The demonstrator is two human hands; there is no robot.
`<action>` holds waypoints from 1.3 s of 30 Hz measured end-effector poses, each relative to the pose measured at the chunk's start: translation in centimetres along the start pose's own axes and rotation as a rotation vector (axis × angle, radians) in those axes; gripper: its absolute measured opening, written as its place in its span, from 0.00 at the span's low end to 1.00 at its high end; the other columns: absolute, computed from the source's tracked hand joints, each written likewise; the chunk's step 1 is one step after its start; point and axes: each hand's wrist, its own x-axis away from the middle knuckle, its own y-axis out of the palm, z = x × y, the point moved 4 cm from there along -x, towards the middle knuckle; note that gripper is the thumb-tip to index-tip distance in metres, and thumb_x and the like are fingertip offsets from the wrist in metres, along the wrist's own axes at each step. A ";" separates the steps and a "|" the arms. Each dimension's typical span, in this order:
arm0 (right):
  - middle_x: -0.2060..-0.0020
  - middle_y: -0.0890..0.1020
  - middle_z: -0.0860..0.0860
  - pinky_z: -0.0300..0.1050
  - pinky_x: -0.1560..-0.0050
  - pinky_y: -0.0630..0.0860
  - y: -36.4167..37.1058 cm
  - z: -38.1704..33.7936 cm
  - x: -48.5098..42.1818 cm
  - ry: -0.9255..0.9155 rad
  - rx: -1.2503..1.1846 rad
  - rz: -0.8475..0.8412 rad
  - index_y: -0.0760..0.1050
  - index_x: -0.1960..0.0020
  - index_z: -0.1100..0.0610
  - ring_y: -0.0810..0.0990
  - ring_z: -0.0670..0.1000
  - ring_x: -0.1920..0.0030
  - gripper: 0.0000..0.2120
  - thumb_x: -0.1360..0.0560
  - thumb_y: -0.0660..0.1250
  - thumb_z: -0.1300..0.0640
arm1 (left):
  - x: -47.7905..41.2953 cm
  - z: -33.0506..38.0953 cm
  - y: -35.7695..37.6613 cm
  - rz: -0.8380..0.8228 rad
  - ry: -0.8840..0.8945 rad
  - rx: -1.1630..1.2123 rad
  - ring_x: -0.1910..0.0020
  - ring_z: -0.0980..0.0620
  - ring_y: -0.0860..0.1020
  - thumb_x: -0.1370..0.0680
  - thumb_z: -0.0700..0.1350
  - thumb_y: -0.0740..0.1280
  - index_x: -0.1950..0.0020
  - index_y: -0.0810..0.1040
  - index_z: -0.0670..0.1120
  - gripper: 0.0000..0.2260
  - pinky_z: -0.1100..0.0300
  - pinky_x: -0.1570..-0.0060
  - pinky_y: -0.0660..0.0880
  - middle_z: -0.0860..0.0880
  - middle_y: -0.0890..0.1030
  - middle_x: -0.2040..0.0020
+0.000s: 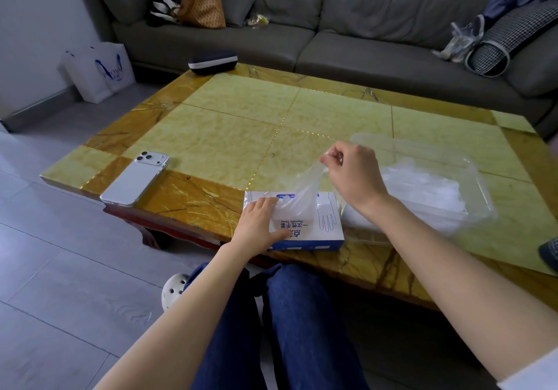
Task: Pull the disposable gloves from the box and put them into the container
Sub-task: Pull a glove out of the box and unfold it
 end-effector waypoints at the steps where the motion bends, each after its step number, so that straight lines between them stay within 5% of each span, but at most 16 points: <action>1: 0.70 0.71 0.39 0.24 0.69 0.64 -0.6 -0.2 -0.3 -0.001 -0.008 0.025 0.75 0.62 0.65 0.68 0.34 0.70 0.09 0.23 0.65 0.63 | 0.0 0.0 0.0 -0.004 -0.010 0.001 0.31 0.47 0.62 0.27 0.53 0.71 0.26 0.60 0.46 0.34 0.57 0.33 0.57 0.48 0.66 0.31; 6: 0.68 0.77 0.52 0.38 0.66 0.72 -5.6 -2.0 -2.1 -0.065 -0.052 0.256 0.74 0.60 0.63 0.77 0.52 0.67 0.09 0.23 0.66 0.59 | 0.1 0.2 -0.2 -0.024 -0.006 -0.015 0.32 0.46 0.64 0.28 0.54 0.71 0.27 0.60 0.46 0.35 0.57 0.34 0.60 0.48 0.67 0.32; 11: 0.66 0.75 0.48 0.32 0.66 0.66 -6.8 -2.4 -1.9 -0.153 0.037 0.156 0.76 0.58 0.62 0.72 0.46 0.66 0.08 0.24 0.67 0.58 | -0.3 0.4 -2.4 -0.156 -0.053 0.226 0.32 0.47 0.67 0.25 0.39 0.68 0.26 0.58 0.43 0.31 0.58 0.36 0.66 0.44 0.66 0.29; 15: 0.65 0.74 0.42 0.32 0.61 0.72 -6.4 -1.3 -1.1 -0.176 -0.049 0.014 0.78 0.53 0.59 0.74 0.38 0.64 0.03 0.23 0.66 0.59 | -1.5 1.5 -8.2 0.161 -0.113 0.367 0.38 0.49 0.72 0.24 0.30 0.60 0.33 0.67 0.42 0.20 0.62 0.42 0.69 0.46 0.73 0.37; 18: 0.63 0.76 0.42 0.25 0.61 0.69 -6.1 -1.0 -0.5 -0.179 -0.089 -0.128 0.76 0.54 0.55 0.74 0.37 0.62 0.01 0.24 0.66 0.60 | -2.3 4.8 -11.8 0.280 0.056 0.399 0.41 0.51 0.72 0.24 0.33 0.63 0.35 0.69 0.43 0.19 0.61 0.43 0.68 0.49 0.73 0.40; 23: 0.60 0.77 0.38 0.23 0.57 0.70 -6.8 -1.2 0.4 -0.209 -0.137 -0.246 0.77 0.54 0.54 0.76 0.30 0.58 0.04 0.24 0.66 0.62 | -2.6 11.6 -11.7 -0.102 0.417 0.145 0.38 0.59 0.69 0.27 0.44 0.72 0.32 0.70 0.47 0.24 0.64 0.37 0.63 0.55 0.72 0.37; 28: 0.62 0.80 0.43 0.31 0.55 0.76 -9.3 -0.5 0.4 -0.202 -0.129 -0.177 0.78 0.54 0.55 0.80 0.43 0.58 0.06 0.24 0.65 0.64 | -3.8 14.4 -11.9 -0.046 0.495 0.019 0.50 0.51 0.79 0.23 0.44 0.66 0.47 0.80 0.43 0.08 0.52 0.43 0.74 0.49 0.82 0.50; 34: 0.60 0.81 0.49 0.46 0.47 0.78 -11.1 2.5 -0.1 -0.086 -0.047 0.029 0.78 0.50 0.60 0.80 0.48 0.57 0.04 0.24 0.66 0.62 | -5.0 17.0 -13.9 0.053 0.454 -0.091 0.56 0.51 0.79 0.20 0.44 0.63 0.51 0.81 0.43 0.09 0.59 0.56 0.74 0.50 0.83 0.56; 39: 0.42 0.74 0.47 0.38 0.41 0.65 -10.6 3.1 -0.4 0.034 -0.174 -0.046 0.63 0.31 0.57 0.70 0.44 0.39 0.31 0.28 0.71 0.50 | -5.5 19.3 -14.8 0.058 0.469 -0.124 0.61 0.54 0.77 0.21 0.44 0.64 0.57 0.79 0.44 0.08 0.65 0.63 0.69 0.50 0.81 0.60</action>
